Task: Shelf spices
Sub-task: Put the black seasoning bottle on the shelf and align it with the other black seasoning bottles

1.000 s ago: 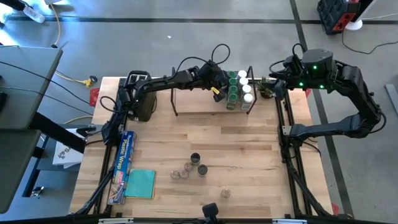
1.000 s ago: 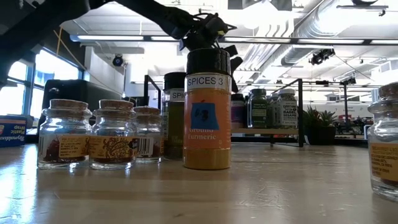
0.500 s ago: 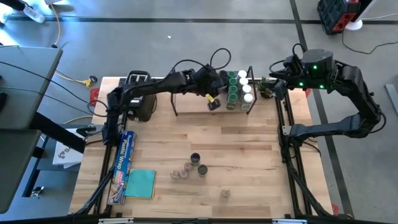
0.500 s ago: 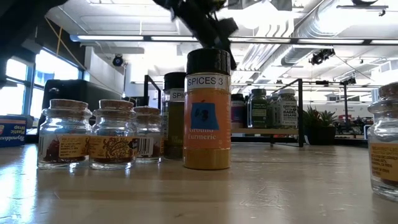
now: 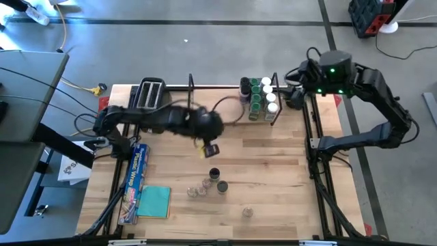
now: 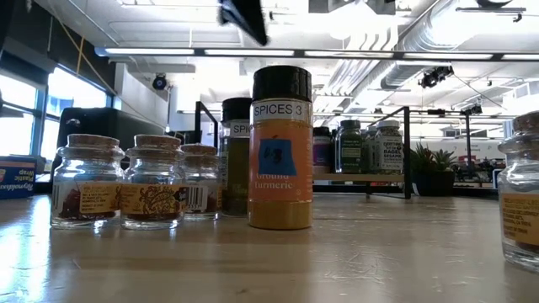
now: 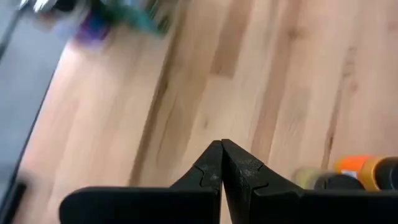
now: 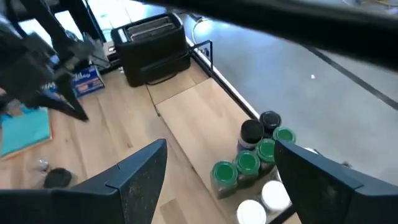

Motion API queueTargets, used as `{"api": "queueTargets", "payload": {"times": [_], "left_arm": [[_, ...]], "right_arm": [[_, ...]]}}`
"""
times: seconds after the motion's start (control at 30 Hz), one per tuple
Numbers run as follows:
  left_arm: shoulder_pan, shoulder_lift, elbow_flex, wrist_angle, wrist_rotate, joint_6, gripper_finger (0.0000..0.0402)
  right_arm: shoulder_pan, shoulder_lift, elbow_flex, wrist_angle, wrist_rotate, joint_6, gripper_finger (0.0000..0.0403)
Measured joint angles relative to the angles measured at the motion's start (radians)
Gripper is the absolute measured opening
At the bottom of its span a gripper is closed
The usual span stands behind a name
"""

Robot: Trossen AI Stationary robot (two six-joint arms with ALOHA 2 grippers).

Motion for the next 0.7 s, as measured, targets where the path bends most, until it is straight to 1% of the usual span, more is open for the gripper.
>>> {"api": "queueTargets", "payload": {"times": [0.13, 0.2, 0.27, 0.33, 0.43, 0.53, 0.7], "left_arm": [[-0.130, -0.055, -0.053, -0.078, -0.194, -0.358, 0.0000], [-0.192, -0.069, -0.075, -0.079, -0.231, -0.501, 0.0000], [-0.242, -0.066, -0.085, -0.068, -0.231, -0.575, 0.0002], [-0.277, -0.055, -0.094, -0.046, -0.217, -0.586, 0.0009], [-0.319, -0.034, -0.110, 0.008, -0.172, -0.524, 0.0037], [-0.347, -0.018, -0.123, 0.046, -0.147, -0.476, 0.0083], [-0.350, 0.003, -0.126, 0.061, -0.095, -0.458, 0.0179]], "right_arm": [[0.000, 0.044, 0.000, 0.002, -0.063, -0.052, 0.0291], [0.000, 0.062, 0.000, 0.002, -0.116, -0.090, 0.0291], [0.000, 0.076, 0.000, 0.002, -0.172, -0.127, 0.0291], [0.000, 0.086, 0.000, 0.002, -0.209, -0.162, 0.0291], [0.000, 0.094, 0.000, 0.002, -0.234, -0.209, 0.0291], [0.000, 0.093, 0.000, 0.002, -0.237, -0.239, 0.0291], [0.000, 0.091, 0.000, -0.011, -0.268, -0.271, 0.0291]]}}
